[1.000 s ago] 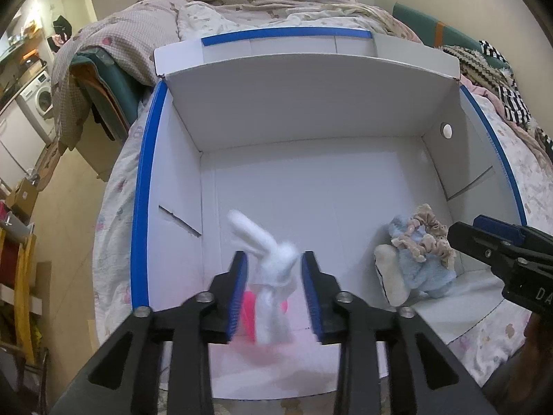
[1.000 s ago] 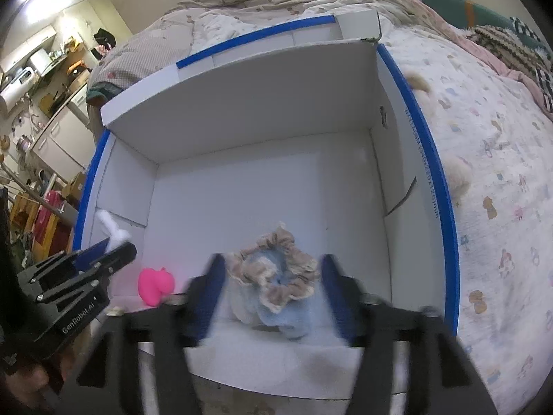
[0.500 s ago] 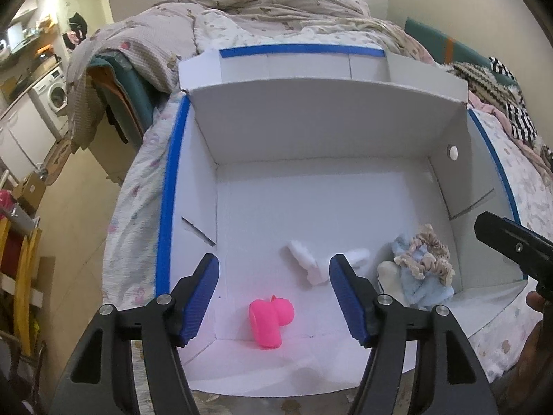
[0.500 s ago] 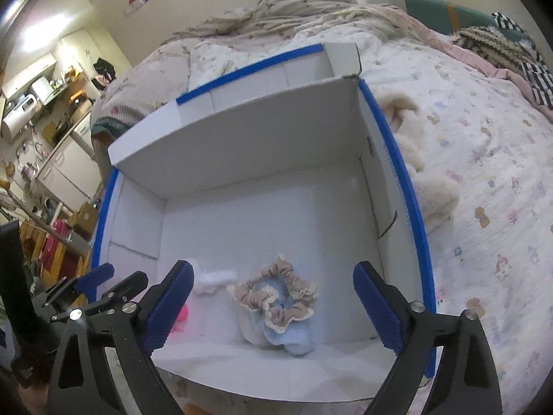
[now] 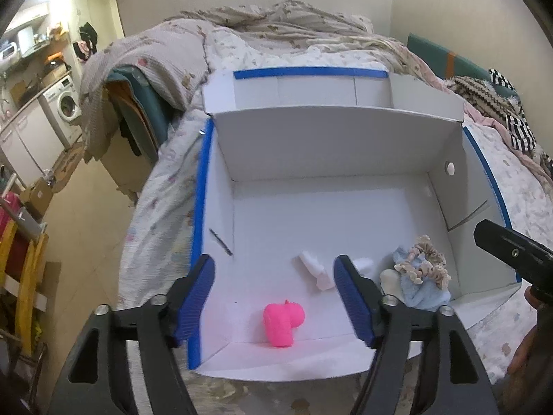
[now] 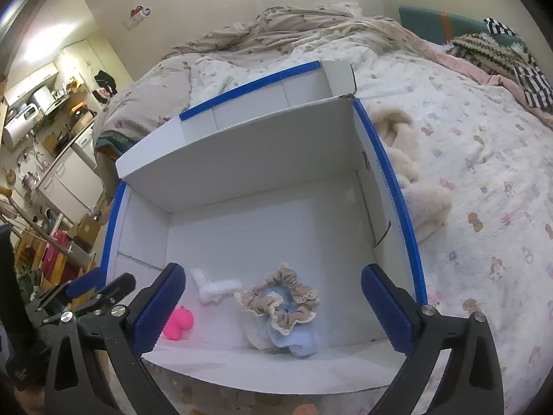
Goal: Organize soft objects
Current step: 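Open both tools to release the sock and scrunchie in the box, then withdraw both tools from the box toward the remaining items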
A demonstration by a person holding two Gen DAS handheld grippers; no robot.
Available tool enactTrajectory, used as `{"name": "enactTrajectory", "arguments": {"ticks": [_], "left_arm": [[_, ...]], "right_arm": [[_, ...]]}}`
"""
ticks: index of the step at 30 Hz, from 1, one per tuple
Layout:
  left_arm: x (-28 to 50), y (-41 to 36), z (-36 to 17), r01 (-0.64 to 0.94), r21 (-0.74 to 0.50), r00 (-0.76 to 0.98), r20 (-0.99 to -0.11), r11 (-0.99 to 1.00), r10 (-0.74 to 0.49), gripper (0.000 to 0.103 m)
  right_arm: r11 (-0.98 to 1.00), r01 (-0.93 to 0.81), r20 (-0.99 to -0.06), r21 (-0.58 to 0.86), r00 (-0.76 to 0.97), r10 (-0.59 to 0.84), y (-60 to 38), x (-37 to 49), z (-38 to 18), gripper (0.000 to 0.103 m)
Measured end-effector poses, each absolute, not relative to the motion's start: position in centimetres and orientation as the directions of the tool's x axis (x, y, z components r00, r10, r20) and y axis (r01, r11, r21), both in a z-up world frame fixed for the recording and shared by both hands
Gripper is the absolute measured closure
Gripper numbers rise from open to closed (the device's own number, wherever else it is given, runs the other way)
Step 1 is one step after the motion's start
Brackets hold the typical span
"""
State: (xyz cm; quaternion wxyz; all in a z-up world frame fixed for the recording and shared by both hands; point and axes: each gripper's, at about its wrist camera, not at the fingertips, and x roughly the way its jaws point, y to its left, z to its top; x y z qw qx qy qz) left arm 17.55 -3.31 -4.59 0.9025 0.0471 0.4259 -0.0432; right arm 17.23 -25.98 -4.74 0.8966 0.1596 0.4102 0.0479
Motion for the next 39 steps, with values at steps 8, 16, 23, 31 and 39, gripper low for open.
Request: {"name": "enactTrajectory", "arguments": {"ticks": [8, 16, 23, 31, 39], "left_arm": [[16.0, -1.3, -3.8, 0.095, 0.040, 0.654, -0.756, 0.995, -0.032, 0.030], [14.1, 2.2, -1.9, 0.004, -0.012, 0.710, -0.704, 1.000, -0.011, 0.030], [13.4, 4.0, -4.2, -0.068, 0.052, 0.622, -0.779, 0.996, 0.083, 0.030], [11.7, 7.1, -5.6, -0.142, 0.034, 0.581, -0.806, 0.989, 0.111, 0.030], [11.9, 8.4, -9.1, -0.160, 0.024, 0.450, -0.888, 0.987, 0.094, 0.030]], "right_arm": [[0.959, 0.030, -0.695, 0.283, 0.696, 0.183, -25.3, 16.0, -4.2, 0.000], [0.966, 0.028, -0.680, 0.257, 0.715, 0.161, -25.0, 14.5, -3.4, 0.000], [0.961, 0.013, -0.727, 0.275, 0.657, 0.199, -24.5, 13.3, -4.5, 0.000], [0.966, -0.034, -0.745, 0.257, 0.630, 0.220, -22.8, 10.8, -5.3, 0.000], [0.961, -0.096, -0.783, 0.260, 0.562, 0.267, -21.4, 8.4, -6.9, 0.000]]}}
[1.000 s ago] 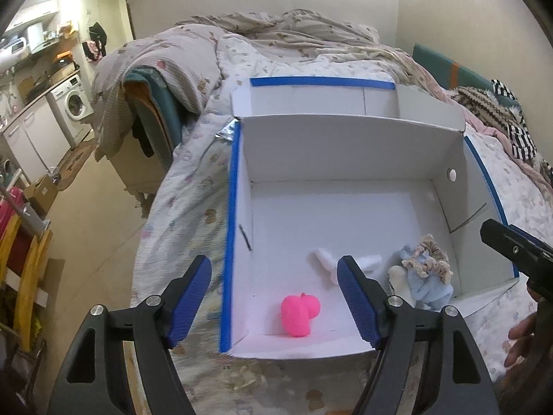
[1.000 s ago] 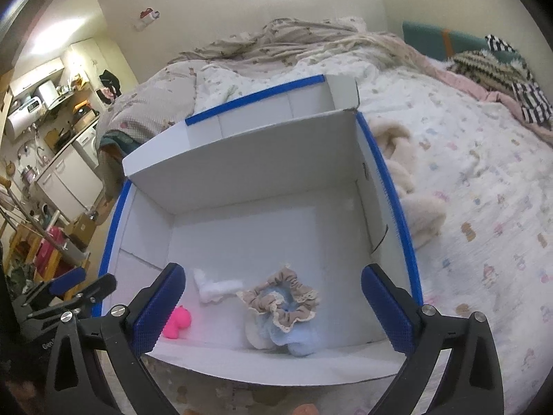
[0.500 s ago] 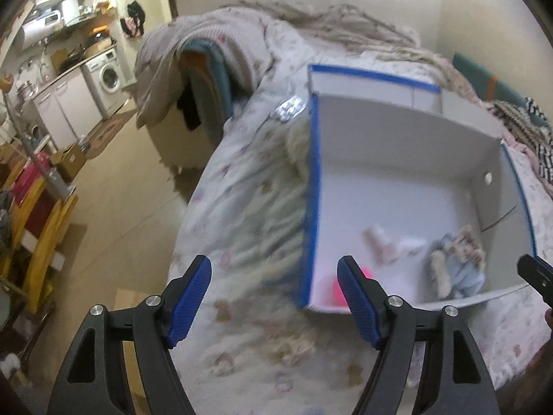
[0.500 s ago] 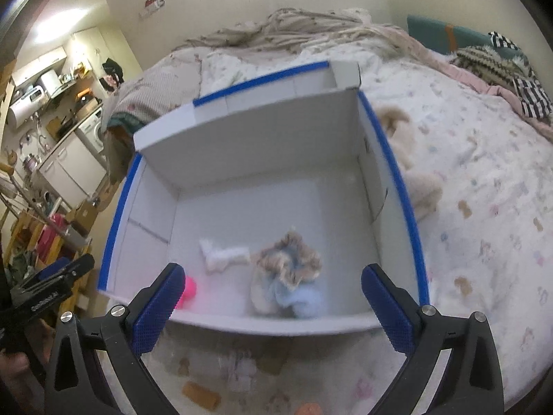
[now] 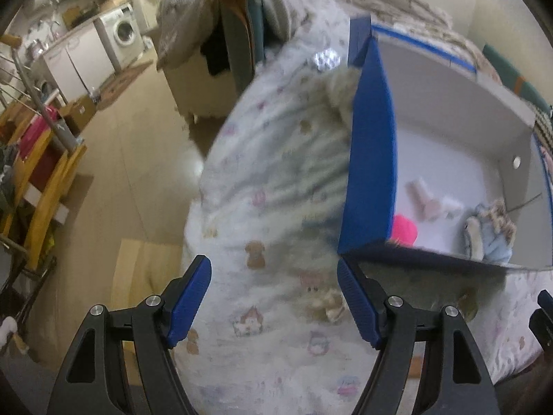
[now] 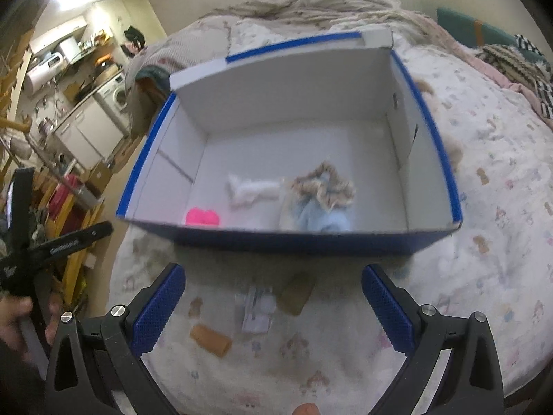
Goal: Organize soft objects
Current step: 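Withdraw both tools from the box toward the remaining items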
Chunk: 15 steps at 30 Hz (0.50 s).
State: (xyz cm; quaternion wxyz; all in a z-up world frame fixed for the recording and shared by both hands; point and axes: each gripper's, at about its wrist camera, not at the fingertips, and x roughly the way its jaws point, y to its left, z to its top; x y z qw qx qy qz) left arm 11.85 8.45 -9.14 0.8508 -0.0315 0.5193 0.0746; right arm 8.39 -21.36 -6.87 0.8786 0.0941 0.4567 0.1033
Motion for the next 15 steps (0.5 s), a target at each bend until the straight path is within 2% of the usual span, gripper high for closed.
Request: {"name": "enactTrajectory", "arguments": {"ticks": [9, 15], "left_arm": [[13.0, 6.7, -11.3, -0.121, -0.013, 0.396, -0.918, 0.993, 0.036, 0.030], [13.9, 5.3, -13.1, -0.080, -0.012, 0.342, -0.940, 0.997, 0.016, 0.030]], "right_arm": [[0.951, -0.058, -0.823, 0.303, 0.487, 0.291, -21.6, 9.1, -8.9, 0.000], [0.925, 0.056, -0.859, 0.376, 0.395, 0.325, -23.3, 10.3, -11.7, 0.000]]}}
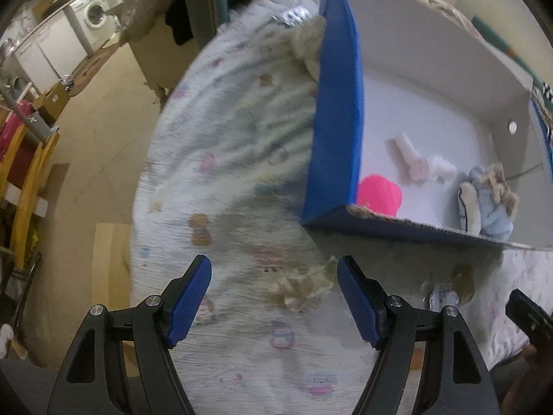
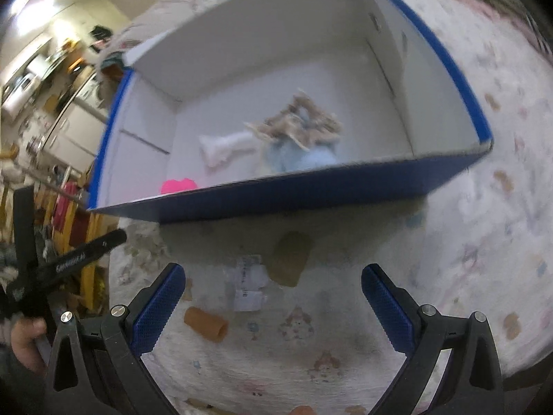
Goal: Organize soft objects
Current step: 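Withdraw both tools from the box toward the remaining items, then grasp the white lace scrunchie with the left tool while the right tool grasps the tan cylinder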
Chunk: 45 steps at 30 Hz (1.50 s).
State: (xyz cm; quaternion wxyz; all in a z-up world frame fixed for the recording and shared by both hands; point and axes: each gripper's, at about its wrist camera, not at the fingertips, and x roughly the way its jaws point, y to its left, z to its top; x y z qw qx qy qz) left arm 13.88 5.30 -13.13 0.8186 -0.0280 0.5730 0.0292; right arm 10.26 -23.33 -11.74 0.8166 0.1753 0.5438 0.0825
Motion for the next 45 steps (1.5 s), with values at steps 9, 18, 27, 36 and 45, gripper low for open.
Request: {"name": "enactTrajectory", "arguments": {"ticks": [9, 18, 27, 36, 45], "left_arm": [[15.4, 3.6, -15.5, -0.040, 0.019, 0.298, -0.954, 0.999, 0.030, 0.030], [16.4, 3.1, -17.8, -0.023, -0.002, 0.217, -0.976, 1.000, 0.003, 0.030], [17.2, 3.2, -19.3, 0.005, 0.016, 0.163, -0.987, 1.000, 0.015, 0.076], [16.1, 4.6, -17.1, 0.009, -0.024, 0.217, -0.976, 1.000, -0.026, 0.093], [13.2, 6.1, -14.6, 0.012, -0.090, 0.276, -0.957, 0.996, -0.089, 0.093]], "right_arm": [[0.938, 0.099, -0.911, 0.332, 0.293, 0.292, -22.9, 11.9, -14.6, 0.000], [0.920, 0.113, -0.907, 0.375, 0.248, 0.339, -22.8, 13.3, -16.0, 0.028], [0.937, 0.066, -0.921, 0.342, 0.223, 0.320, -21.8, 13.4, -16.5, 0.080], [0.943, 0.056, -0.914, 0.327, 0.274, 0.300, -22.1, 12.9, -15.1, 0.094], [0.938, 0.033, -0.894, 0.344, 0.315, 0.317, -21.8, 11.8, -13.8, 0.094]]}}
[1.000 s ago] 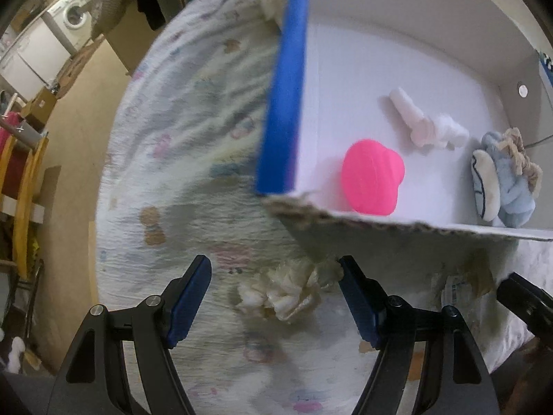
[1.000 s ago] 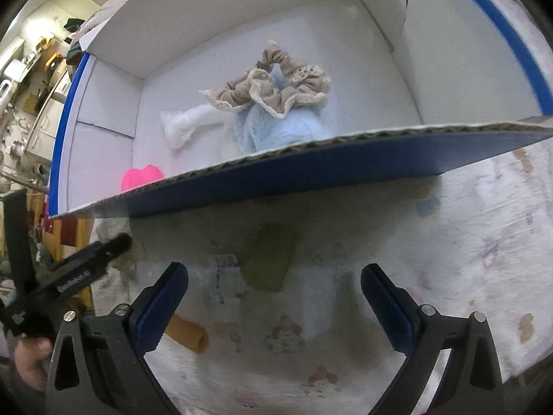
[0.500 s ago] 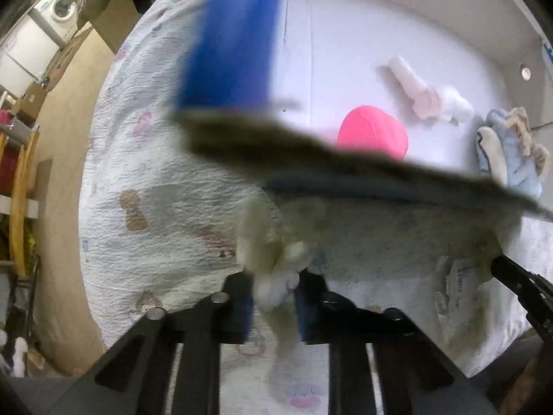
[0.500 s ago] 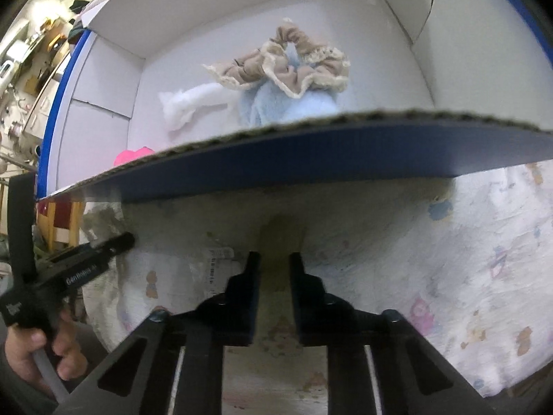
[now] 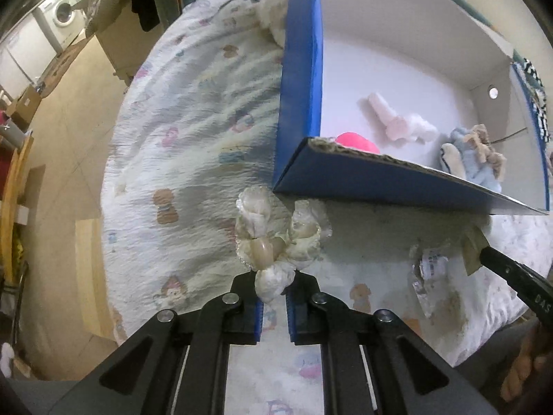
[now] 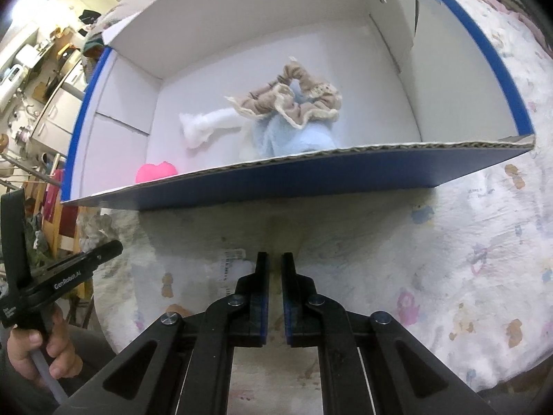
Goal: Organize soft objects
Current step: 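Grasp the white lace scrunchie with the left tool while the right tool grasps the tan cylinder, then carry the scrunchie and tan cylinder over the box and lower them inside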
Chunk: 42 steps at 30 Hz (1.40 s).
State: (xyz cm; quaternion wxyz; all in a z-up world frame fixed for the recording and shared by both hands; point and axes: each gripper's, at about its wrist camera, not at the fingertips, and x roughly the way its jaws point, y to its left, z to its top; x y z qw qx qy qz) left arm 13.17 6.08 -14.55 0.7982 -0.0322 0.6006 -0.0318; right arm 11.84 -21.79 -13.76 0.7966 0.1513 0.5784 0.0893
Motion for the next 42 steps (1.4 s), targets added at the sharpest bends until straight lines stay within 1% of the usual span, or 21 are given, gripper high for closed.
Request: {"name": "enactTrajectory", "arguments": {"ticks": [5, 7, 10, 20, 24, 26, 28, 33, 36, 42], "left_arm": [[12.2, 5.7, -13.3, 0.023, -0.080, 0.309, -0.947, 0.997, -0.083, 0.093], [11.5, 5.4, -13.3, 0.024, -0.069, 0.325, -0.943, 0.997, -0.073, 0.093], [10.3, 3.8, -11.9, 0.027, -0.038, 0.346, -0.937, 0.999, -0.045, 0.093], [7.7, 2.7, -10.6, 0.034, -0.008, 0.409, -0.912, 0.999, -0.022, 0.093], [6.5, 2.0, -8.8, 0.032, 0.071, 0.496, -0.867, 0.997, 0.046, 0.093], [6.2, 1.5, -7.7, 0.038, 0.083, 0.536, -0.843, 0.996, 0.050, 0.093], [6.0, 1.1, -6.4, 0.040, 0.084, 0.572, -0.819, 0.996, 0.046, 0.093], [6.5, 0.5, -3.4, 0.038, 0.056, 0.630, -0.776, 0.998, 0.019, 0.093], [7.6, 0.2, -2.0, 0.033, 0.032, 0.642, -0.767, 0.999, 0.003, 0.093], [10.6, -1.0, -0.6, 0.050, 0.033, 0.651, -0.759, 0.998, -0.007, 0.093]], "right_arm": [[0.938, 0.001, -0.882, 0.348, 0.339, 0.327, -21.6, 11.0, -12.8, 0.094], [0.939, -0.017, -0.879, 0.345, 0.344, 0.329, -21.2, 10.7, -12.6, 0.094], [0.940, -0.040, -0.875, 0.340, 0.354, 0.332, -20.9, 10.3, -12.0, 0.094], [0.939, -0.087, -0.857, 0.331, 0.388, 0.338, -19.8, 8.6, -10.6, 0.094], [0.944, -0.117, -0.846, 0.309, 0.419, 0.329, -19.2, 7.7, -9.2, 0.094], [0.954, -0.142, -0.840, 0.266, 0.452, 0.301, -18.7, 7.3, -8.3, 0.094], [0.961, -0.160, -0.831, 0.227, 0.482, 0.277, -18.4, 7.1, -7.5, 0.094], [0.958, -0.181, -0.798, 0.221, 0.531, 0.285, -18.8, 6.9, -5.8, 0.094], [0.954, -0.183, -0.778, 0.237, 0.553, 0.299, -19.4, 7.1, -4.9, 0.094], [0.947, -0.198, -0.734, 0.252, 0.599, 0.320, -19.3, 8.8, -3.0, 0.094]]}}
